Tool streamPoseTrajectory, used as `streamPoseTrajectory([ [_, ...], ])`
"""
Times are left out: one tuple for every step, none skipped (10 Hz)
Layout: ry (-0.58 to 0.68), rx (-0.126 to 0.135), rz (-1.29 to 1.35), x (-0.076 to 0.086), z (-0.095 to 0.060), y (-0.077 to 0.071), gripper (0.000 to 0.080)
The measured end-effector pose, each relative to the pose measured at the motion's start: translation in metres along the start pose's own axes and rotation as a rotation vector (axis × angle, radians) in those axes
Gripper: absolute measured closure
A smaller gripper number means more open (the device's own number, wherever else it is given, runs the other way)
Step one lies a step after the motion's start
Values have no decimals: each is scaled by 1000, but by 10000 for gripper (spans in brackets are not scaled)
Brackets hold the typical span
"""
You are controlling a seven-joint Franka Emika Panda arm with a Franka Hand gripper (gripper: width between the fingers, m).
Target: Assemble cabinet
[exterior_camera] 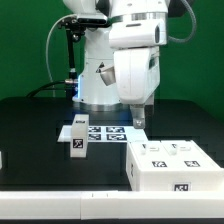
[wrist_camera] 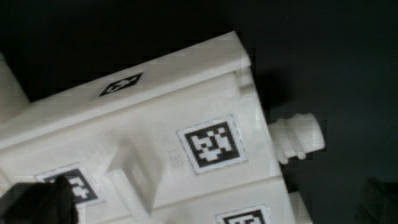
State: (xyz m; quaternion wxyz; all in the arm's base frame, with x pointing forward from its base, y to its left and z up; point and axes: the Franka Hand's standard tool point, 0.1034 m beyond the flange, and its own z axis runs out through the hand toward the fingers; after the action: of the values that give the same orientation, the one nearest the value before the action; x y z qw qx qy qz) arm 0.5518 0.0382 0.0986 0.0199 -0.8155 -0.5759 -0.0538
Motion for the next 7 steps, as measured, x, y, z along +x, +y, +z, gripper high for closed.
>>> streamPoseTrajectory([
  [4,-1,100,1,0,0,2],
  [4,1,172,1,1,-1,2],
  [13,-8,276,2,1,-1,2],
  [63,-76,442,6,0,-5,2],
  [104,-107,587,10,2,-16,2],
  [153,-127,742,13,7,-25,2],
  [182,-133,848,6,11,-28,2],
])
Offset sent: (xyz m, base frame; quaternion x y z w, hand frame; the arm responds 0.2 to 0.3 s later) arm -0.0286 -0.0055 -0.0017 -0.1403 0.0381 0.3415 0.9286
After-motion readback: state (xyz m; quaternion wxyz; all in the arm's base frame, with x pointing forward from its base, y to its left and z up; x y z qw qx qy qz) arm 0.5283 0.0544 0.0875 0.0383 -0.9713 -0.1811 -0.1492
